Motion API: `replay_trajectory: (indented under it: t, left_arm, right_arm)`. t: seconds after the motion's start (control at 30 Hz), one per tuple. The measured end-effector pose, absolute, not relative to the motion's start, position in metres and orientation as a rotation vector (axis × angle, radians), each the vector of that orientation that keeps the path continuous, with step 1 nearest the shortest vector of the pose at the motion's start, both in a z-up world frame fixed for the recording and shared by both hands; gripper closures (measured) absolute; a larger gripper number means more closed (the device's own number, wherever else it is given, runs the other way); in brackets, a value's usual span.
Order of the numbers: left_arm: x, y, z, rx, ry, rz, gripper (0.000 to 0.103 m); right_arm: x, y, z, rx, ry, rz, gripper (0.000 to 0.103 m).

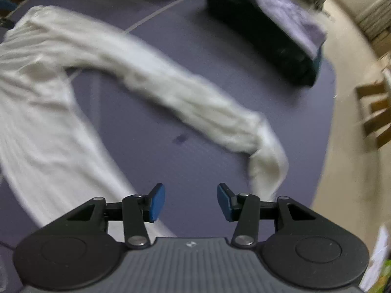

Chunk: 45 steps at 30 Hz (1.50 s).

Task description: Fold clothes

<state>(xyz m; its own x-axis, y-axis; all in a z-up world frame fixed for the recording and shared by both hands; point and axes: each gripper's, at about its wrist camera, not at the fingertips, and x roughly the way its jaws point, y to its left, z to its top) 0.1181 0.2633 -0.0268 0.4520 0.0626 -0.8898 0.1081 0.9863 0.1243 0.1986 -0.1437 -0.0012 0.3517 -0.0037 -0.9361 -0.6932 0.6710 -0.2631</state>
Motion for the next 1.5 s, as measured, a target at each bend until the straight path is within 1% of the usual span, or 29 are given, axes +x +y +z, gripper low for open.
replay_trajectory:
  t: [0.1, 0.23, 0.33, 0.43, 0.47, 0.5, 0.53, 0.57, 0.6, 0.63, 0.67, 0.7, 0.73, 0.83, 1.03, 1.1, 1.3, 1.37, 1.4, 1.47, 1.5]
  left_arm:
    - [0.133, 0.280, -0.030, 0.122, 1.079, -0.066, 0.034]
    - [0.144, 0.289, -0.043, 0.076, 1.047, -0.126, 0.035]
    - [0.147, 0.291, -0.054, 0.054, 1.034, -0.155, 0.041]
    - [0.150, 0.287, -0.061, 0.072, 1.029, -0.189, 0.046]
    - [0.152, 0.287, -0.063, 0.072, 1.027, -0.194, 0.053]
    - [0.153, 0.286, -0.066, 0.065, 1.029, -0.196, 0.062]
    - [0.154, 0.286, -0.069, 0.062, 1.032, -0.197, 0.069]
    - [0.155, 0.285, -0.072, 0.068, 1.033, -0.195, 0.083]
    - [0.154, 0.283, -0.074, 0.093, 1.015, -0.178, 0.092]
    - [0.154, 0.283, -0.074, 0.088, 1.012, -0.174, 0.094]
    - [0.155, 0.285, -0.074, 0.068, 1.005, -0.160, 0.101]
    - [0.156, 0.286, -0.074, 0.051, 0.996, -0.137, 0.101]
    - [0.156, 0.286, -0.074, 0.047, 0.988, -0.122, 0.101]
    - [0.158, 0.280, -0.073, 0.066, 0.942, -0.052, 0.102]
    - [0.166, 0.271, -0.073, 0.035, 0.864, 0.117, 0.102]
    - [0.171, 0.273, -0.074, 0.000, 0.845, 0.186, 0.102]
    - [0.181, 0.266, -0.076, 0.020, 0.802, 0.260, 0.102]
    - [0.185, 0.265, -0.077, 0.017, 0.806, 0.286, 0.101]
    - [0.188, 0.265, -0.078, 0.014, 0.811, 0.294, 0.101]
    - [0.191, 0.264, -0.081, 0.016, 0.829, 0.288, 0.099]
    - [0.193, 0.263, -0.082, 0.018, 0.840, 0.282, 0.098]
  right_arm:
    - [0.231, -0.152, -0.002, -0.708, 1.111, 0.444, 0.055]
    - [0.266, -0.171, -0.017, -0.600, 1.060, 0.398, 0.056]
    - [0.282, -0.186, -0.036, -0.524, 1.058, 0.365, 0.061]
    - [0.288, -0.195, -0.050, -0.480, 1.050, 0.357, 0.062]
    - [0.290, -0.196, -0.053, -0.477, 1.050, 0.354, 0.063]
    - [0.291, -0.197, -0.056, -0.478, 1.045, 0.352, 0.064]
    - [0.292, -0.197, -0.059, -0.472, 1.037, 0.352, 0.065]
    - [0.293, -0.198, -0.061, -0.460, 1.029, 0.352, 0.067]
    - [0.294, -0.199, -0.064, -0.434, 1.022, 0.354, 0.076]
    - [0.295, -0.200, -0.066, -0.411, 1.018, 0.359, 0.087]
    - [0.294, -0.199, -0.067, -0.403, 1.011, 0.359, 0.092]
    - [0.293, -0.198, -0.067, -0.401, 1.002, 0.356, 0.097]
    - [0.293, -0.196, -0.067, -0.404, 0.989, 0.345, 0.099]
    - [0.294, -0.193, -0.060, -0.398, 0.939, 0.303, 0.102]
    - [0.302, -0.195, -0.050, -0.361, 0.838, 0.200, 0.103]
    - [0.306, -0.197, -0.052, -0.359, 0.825, 0.163, 0.103]
    - [0.317, -0.205, -0.058, -0.322, 0.819, 0.092, 0.103]
    - [0.322, -0.214, -0.055, -0.247, 0.840, 0.082, 0.096]
    - [0.324, -0.218, -0.054, -0.219, 0.861, 0.088, 0.090]
    - [0.324, -0.223, -0.052, -0.216, 0.878, 0.093, 0.083]
    - [0.322, -0.226, -0.052, -0.220, 0.883, 0.094, 0.077]
